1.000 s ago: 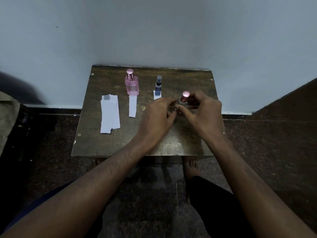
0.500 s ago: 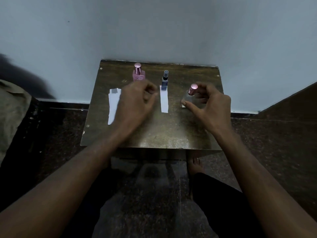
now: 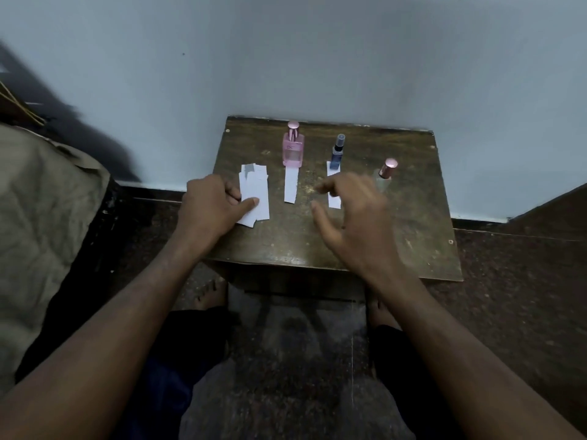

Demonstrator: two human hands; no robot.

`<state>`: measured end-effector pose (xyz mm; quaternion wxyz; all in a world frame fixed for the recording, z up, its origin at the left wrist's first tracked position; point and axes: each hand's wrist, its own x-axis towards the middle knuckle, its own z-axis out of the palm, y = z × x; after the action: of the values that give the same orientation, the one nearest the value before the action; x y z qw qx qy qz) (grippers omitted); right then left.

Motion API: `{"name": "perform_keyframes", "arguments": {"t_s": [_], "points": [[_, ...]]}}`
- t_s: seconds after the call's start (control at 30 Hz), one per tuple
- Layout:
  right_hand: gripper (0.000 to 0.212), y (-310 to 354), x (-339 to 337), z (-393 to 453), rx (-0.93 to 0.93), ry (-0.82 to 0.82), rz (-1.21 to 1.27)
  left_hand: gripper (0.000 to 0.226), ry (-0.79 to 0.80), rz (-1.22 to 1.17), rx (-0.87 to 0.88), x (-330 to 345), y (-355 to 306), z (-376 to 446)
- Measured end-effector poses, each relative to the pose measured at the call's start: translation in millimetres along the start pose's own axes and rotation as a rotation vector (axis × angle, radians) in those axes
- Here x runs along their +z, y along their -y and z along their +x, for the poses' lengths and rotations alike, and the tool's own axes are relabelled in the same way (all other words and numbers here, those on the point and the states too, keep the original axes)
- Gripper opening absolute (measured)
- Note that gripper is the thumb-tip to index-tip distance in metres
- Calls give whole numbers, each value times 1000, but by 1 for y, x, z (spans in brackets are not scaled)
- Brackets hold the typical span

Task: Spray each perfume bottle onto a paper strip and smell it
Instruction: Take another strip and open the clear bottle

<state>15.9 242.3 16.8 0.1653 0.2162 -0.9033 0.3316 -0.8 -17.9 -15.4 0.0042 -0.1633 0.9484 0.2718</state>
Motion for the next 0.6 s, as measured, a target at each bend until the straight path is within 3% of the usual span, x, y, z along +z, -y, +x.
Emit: {"name": "perform_keyframes", "arguments": {"t_s": [0.2, 0.43, 0.6], "points": [[14, 14, 48, 9, 85, 273, 38, 22, 27, -96, -41, -8, 2, -4], [17, 27, 75, 23, 95, 256, 71, 23, 30, -182, -90, -18, 11, -2], [37, 36, 84, 25, 37, 280, 133, 17, 81, -217, -92, -23, 12, -3]]}}
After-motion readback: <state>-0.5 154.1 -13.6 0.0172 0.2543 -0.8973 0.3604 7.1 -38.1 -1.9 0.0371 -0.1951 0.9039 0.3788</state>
